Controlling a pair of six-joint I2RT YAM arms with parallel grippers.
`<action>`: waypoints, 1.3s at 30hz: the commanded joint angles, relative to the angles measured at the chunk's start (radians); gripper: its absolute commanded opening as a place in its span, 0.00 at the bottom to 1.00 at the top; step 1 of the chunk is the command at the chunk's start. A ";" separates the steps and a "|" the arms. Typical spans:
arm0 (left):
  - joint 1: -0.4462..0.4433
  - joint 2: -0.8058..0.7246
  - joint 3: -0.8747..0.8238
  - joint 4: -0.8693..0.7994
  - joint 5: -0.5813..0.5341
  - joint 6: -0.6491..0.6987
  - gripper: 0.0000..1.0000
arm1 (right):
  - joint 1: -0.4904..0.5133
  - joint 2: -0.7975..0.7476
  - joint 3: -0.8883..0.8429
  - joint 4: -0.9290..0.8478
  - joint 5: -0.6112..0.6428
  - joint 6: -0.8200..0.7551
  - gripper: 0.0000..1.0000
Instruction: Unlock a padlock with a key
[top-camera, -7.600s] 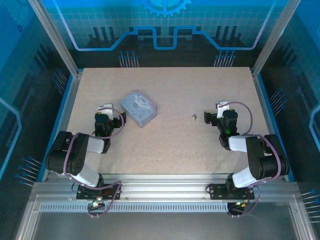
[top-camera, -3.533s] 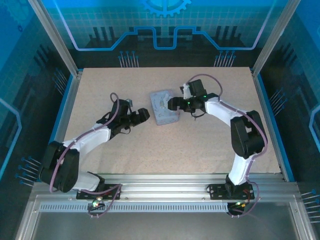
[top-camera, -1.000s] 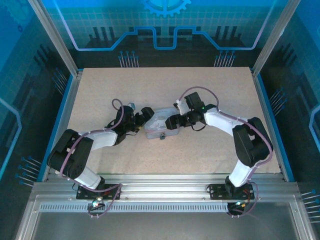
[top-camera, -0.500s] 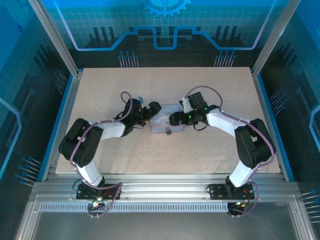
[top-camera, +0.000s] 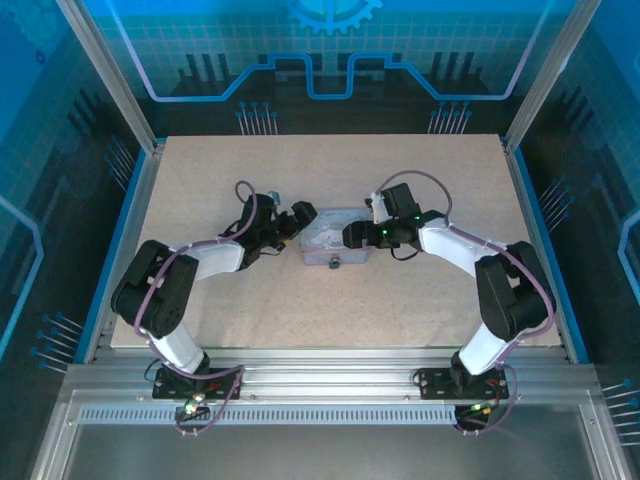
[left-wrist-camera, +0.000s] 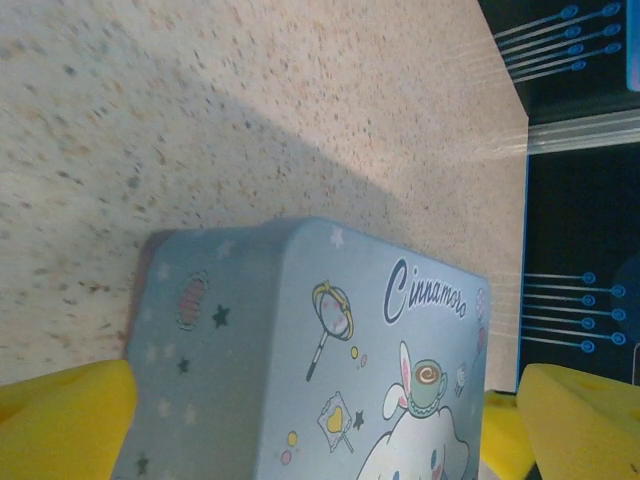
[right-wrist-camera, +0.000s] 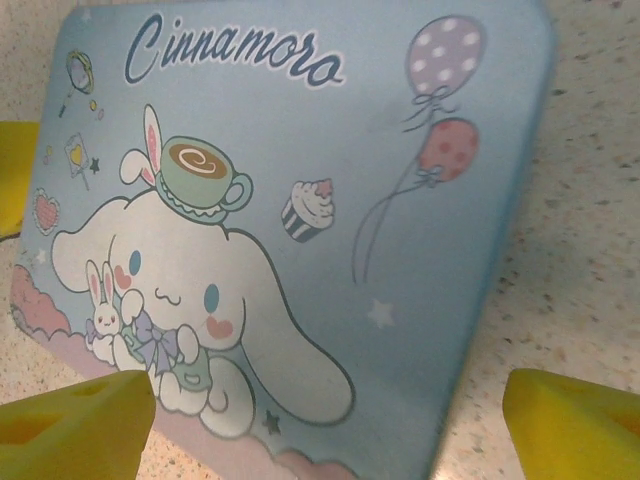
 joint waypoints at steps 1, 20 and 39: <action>0.039 -0.086 -0.005 -0.091 0.014 0.088 0.99 | -0.029 -0.085 -0.017 -0.044 0.037 -0.013 0.91; -0.322 -0.377 0.147 -0.804 -0.251 0.229 0.92 | -0.106 0.000 0.178 -0.395 0.320 0.032 0.75; -0.522 -0.263 0.202 -0.776 -0.323 0.145 0.91 | -0.146 0.400 0.466 -0.482 0.297 0.016 0.39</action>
